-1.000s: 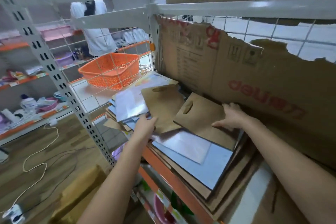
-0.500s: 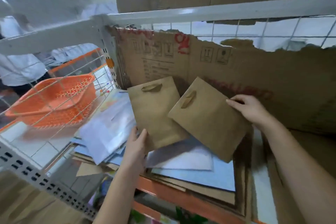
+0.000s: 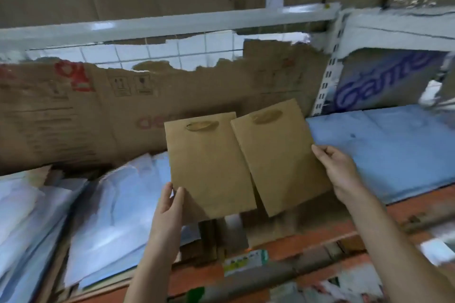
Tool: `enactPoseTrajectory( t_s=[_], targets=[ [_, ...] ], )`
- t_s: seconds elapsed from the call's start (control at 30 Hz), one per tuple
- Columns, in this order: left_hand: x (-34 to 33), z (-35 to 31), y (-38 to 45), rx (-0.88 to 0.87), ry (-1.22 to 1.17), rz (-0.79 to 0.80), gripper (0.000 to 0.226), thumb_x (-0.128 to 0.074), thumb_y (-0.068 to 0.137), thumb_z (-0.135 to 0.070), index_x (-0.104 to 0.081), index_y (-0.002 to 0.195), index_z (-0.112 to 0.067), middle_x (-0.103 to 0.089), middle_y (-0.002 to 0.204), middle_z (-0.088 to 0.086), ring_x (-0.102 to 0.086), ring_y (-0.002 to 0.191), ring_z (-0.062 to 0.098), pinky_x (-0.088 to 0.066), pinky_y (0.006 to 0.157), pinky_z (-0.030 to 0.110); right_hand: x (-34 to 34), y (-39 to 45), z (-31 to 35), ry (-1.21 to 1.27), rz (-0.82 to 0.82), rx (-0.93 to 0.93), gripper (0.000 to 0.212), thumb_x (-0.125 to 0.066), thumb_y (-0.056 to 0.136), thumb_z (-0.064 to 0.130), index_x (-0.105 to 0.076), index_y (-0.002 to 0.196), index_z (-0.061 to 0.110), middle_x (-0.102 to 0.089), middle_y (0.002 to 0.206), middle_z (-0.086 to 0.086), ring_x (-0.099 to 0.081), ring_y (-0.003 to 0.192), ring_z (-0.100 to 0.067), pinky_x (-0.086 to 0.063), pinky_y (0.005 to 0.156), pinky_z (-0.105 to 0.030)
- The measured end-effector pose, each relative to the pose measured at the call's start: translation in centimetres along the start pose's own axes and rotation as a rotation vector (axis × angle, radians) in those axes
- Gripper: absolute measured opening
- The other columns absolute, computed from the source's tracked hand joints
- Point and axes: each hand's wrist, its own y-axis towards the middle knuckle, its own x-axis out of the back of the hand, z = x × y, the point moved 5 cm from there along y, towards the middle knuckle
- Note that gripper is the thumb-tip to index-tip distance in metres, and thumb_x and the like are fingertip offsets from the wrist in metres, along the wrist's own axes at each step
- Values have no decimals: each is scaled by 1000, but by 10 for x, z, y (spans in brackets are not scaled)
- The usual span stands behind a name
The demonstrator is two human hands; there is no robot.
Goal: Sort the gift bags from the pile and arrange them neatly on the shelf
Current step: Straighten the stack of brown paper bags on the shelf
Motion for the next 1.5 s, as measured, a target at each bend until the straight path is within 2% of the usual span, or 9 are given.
enactPoseTrajectory(
  t_s=[0.2, 0.33, 0.43, 0.67, 0.73, 1.0, 1.2, 1.33, 1.5],
  targets=[
    [-135, 18, -35, 76, -48, 130, 42, -45, 99, -27, -39, 140, -26, -48, 134, -7, -47, 123, 15, -35, 108, 35, 159, 7, -35, -10, -174, -36, 23, -53, 93, 32, -61, 78, 16, -62, 85, -2, -57, 83, -23, -45, 75, -37],
    [-231, 22, -68, 81, -33, 223, 14, -42, 100, -25, -54, 105, -32, -58, 109, -11, -53, 102, 10, -43, 92, 28, 262, 12, -55, 1, -313, -20, 21, -57, 91, 29, -60, 73, 19, -60, 77, 0, -56, 73, -18, -47, 62, -24],
    [-295, 28, -85, 105, -33, 274, 31, -48, 97, -30, -50, 128, -29, -52, 134, -2, -51, 120, 18, -40, 106, 43, 330, 13, -68, 9, -405, -18, 15, -56, 92, 26, -62, 79, 20, -59, 77, 4, -53, 68, -9, -44, 54, -12],
    [-444, 41, -110, 152, 2, 408, 18, -48, 97, -31, -57, 112, -37, -59, 124, -2, -58, 110, 23, -47, 97, 49, 462, 20, -109, 22, -581, -106, 16, -54, 92, 28, -62, 82, 21, -62, 90, -6, -54, 83, -19, -46, 78, -33],
    [-488, 45, -115, 138, 55, 432, 29, -48, 96, -35, -53, 125, -36, -53, 135, -3, -53, 120, 23, -42, 103, 49, 497, 26, -122, 31, -634, -136, 17, -54, 92, 31, -64, 86, 19, -64, 99, -8, -57, 92, -24, -47, 86, -40],
    [-675, 55, -130, 79, 126, 582, 15, -41, 100, -31, -48, 110, -38, -51, 120, -5, -49, 107, 19, -40, 87, 35, 640, 86, -155, 51, -774, -203, 22, -54, 92, 32, -64, 96, 13, -62, 108, -14, -56, 99, -31, -47, 90, -47],
    [-805, 61, -110, -7, 251, 623, 27, -39, 99, -36, -47, 125, -35, -56, 126, 2, -56, 112, 26, -46, 97, 50, 741, 167, -159, -5, -791, -174, 26, -52, 94, 27, -64, 106, 7, -59, 102, -9, -51, 94, -22, -42, 67, -32],
    [-868, 75, -94, 119, 190, 547, 46, -42, 97, -7, -33, 143, -12, -27, 150, 6, -32, 137, 24, -31, 111, 34, 791, 221, -172, -26, -771, -206, 27, -52, 93, 31, -64, 105, 10, -62, 106, -10, -55, 98, -26, -42, 74, -32],
    [-923, 72, -89, 51, 230, 453, 32, -43, 99, -24, -48, 130, -19, -49, 119, 2, -48, 102, 20, -40, 88, 35, 836, 295, -179, -53, -717, -160, 29, -51, 94, 19, -62, 112, -1, -57, 98, -7, -51, 83, -16, -42, 59, -17]
  ],
)
